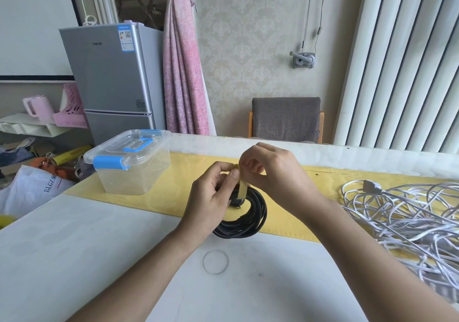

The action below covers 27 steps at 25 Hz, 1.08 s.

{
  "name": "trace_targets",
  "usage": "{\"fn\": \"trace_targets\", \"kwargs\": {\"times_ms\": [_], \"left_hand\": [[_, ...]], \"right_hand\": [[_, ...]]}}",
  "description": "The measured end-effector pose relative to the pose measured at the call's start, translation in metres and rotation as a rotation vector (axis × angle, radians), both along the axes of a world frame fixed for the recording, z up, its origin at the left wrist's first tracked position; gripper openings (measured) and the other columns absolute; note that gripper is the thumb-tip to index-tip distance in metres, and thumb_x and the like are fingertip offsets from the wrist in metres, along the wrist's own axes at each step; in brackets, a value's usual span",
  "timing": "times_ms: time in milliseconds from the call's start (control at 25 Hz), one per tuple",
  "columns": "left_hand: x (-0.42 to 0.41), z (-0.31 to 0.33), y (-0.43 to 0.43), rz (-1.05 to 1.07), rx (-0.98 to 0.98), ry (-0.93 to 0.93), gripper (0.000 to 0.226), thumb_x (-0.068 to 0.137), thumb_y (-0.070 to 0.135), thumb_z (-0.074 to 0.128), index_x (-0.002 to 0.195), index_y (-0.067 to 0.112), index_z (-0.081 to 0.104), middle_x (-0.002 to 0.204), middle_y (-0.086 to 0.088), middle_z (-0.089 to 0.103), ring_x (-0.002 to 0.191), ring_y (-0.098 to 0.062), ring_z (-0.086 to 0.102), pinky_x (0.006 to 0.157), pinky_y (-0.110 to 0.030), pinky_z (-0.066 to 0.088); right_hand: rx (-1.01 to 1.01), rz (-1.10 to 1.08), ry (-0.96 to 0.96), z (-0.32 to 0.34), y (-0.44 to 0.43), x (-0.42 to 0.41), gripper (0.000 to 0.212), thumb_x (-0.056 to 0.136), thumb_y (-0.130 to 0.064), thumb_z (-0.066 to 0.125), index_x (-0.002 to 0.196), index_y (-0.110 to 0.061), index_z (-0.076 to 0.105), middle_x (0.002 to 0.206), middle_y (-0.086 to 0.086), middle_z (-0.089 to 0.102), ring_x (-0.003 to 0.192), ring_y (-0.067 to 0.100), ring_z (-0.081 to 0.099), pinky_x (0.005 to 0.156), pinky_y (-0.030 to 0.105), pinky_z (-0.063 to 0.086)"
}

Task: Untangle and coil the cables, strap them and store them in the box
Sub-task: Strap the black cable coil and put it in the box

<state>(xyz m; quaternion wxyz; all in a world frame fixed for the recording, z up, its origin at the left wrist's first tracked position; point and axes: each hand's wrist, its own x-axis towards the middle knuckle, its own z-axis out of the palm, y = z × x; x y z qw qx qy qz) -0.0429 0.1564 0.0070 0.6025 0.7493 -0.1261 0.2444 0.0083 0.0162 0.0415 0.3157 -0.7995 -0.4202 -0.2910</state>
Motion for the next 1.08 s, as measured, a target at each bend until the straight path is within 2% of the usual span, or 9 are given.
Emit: {"fn": "trace_targets", "kwargs": {"times_ms": [160, 360, 600, 880, 1080], "left_hand": [[-0.004, 0.004, -0.004, -0.022, -0.119, 0.067, 0.018, 0.096, 0.017, 0.045, 0.089, 0.003, 0.051, 0.045, 0.011, 0.051, 0.038, 0.0, 0.047, 0.041, -0.01, 0.037], [-0.005, 0.007, -0.007, -0.03, -0.164, 0.113, 0.019, 0.098, 0.012, 0.044, 0.084, -0.001, 0.049, 0.039, 0.01, 0.048, 0.033, -0.001, 0.044, 0.037, -0.009, 0.033], [-0.002, 0.007, -0.006, 0.026, -0.169, 0.127, 0.012, 0.096, 0.012, 0.048, 0.086, 0.005, 0.047, 0.039, 0.009, 0.048, 0.031, -0.003, 0.042, 0.035, -0.013, 0.03], [0.002, 0.007, 0.004, -0.018, -0.149, 0.216, 0.02, 0.096, 0.016, 0.05, 0.08, 0.005, 0.056, 0.042, 0.007, 0.046, 0.033, -0.006, 0.038, 0.035, -0.015, 0.028], [0.007, 0.005, 0.009, -0.018, -0.132, 0.213, 0.026, 0.096, 0.018, 0.048, 0.076, 0.004, 0.055, 0.04, 0.003, 0.045, 0.034, -0.011, 0.031, 0.037, -0.021, 0.022]], "right_hand": [[-0.093, 0.0, -0.093, 0.002, 0.001, -0.003, 0.013, 0.083, -0.02, 0.06, 0.082, -0.007, 0.064, 0.076, 0.0, 0.059, 0.06, 0.019, 0.058, 0.055, 0.034, 0.05], [-0.16, -0.028, -0.16, 0.003, 0.001, -0.003, 0.014, 0.081, -0.019, 0.057, 0.078, -0.007, 0.064, 0.072, 0.002, 0.06, 0.055, 0.023, 0.058, 0.047, 0.035, 0.049], [-0.206, -0.056, -0.178, 0.001, 0.003, -0.003, 0.017, 0.082, -0.02, 0.052, 0.077, -0.007, 0.063, 0.07, 0.004, 0.059, 0.053, 0.026, 0.056, 0.044, 0.038, 0.048], [-0.225, -0.038, -0.226, 0.0, 0.003, -0.002, 0.021, 0.084, -0.021, 0.048, 0.077, -0.007, 0.061, 0.071, 0.004, 0.058, 0.051, 0.025, 0.056, 0.041, 0.036, 0.047], [-0.24, -0.021, -0.283, 0.001, 0.003, -0.005, 0.007, 0.084, -0.013, 0.057, 0.08, -0.007, 0.058, 0.071, 0.002, 0.054, 0.049, 0.021, 0.044, 0.039, 0.034, 0.043]]}}
